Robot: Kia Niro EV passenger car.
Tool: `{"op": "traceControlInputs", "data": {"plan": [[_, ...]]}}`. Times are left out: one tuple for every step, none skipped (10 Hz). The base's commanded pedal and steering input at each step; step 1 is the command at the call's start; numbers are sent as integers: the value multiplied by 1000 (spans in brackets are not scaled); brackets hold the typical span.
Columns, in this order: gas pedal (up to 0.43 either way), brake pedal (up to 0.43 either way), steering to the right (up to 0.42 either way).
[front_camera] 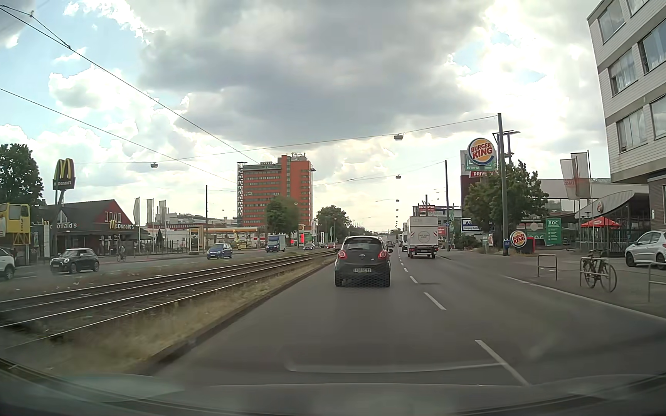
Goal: Follow the waypoints while adhering to traffic rules and regulations
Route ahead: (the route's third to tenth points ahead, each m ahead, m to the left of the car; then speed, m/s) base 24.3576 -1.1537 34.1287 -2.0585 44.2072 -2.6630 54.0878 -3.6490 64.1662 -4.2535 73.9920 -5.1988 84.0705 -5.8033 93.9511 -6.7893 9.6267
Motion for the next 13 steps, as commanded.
{"op": "traceControlInputs", "data": {"plan": [[197,30,13],[197,30,13],[197,30,13],[197,30,13],[197,30,13],[197,30,13],[197,30,13],[197,30,13],[197,30,13],[197,30,13],[197,30,13],[197,30,12],[197,30,12]]}}
